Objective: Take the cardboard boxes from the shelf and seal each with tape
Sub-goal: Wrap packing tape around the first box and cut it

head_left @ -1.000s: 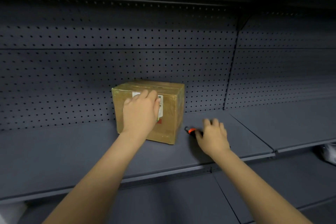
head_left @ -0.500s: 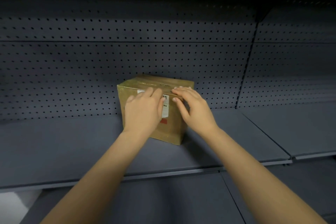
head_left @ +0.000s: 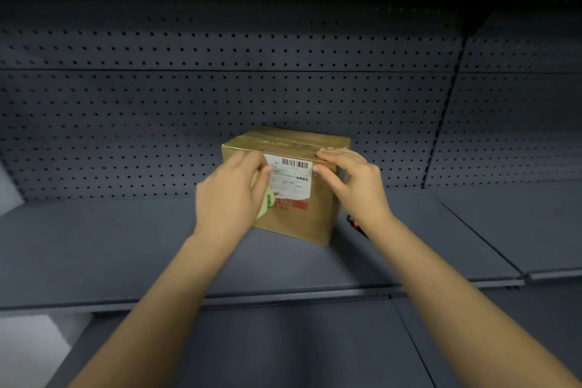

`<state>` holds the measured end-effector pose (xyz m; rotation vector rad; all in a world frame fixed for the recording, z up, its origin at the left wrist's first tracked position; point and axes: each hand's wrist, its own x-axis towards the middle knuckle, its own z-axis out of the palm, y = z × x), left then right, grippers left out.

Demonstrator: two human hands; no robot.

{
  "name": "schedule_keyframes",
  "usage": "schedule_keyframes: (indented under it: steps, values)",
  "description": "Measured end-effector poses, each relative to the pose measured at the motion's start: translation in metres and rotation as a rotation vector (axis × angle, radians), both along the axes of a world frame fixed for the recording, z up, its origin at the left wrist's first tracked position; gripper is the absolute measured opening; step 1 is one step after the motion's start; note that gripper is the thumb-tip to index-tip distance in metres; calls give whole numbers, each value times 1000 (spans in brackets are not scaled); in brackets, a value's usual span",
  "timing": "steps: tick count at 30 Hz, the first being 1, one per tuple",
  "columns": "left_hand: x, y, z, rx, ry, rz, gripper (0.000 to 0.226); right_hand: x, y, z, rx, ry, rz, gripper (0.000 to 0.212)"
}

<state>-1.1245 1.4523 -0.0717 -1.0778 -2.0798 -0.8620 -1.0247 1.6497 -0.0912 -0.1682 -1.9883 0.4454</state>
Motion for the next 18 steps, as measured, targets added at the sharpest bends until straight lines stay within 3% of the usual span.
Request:
schedule_keyframes:
  steps: [12,18]
  values:
    - [10,4,-1,20,-62,-55,21,10,6,-3,129,-377,34,86]
    - [17,7,-2,31,-78,-86,21,21,8,13,55,-284,70,43]
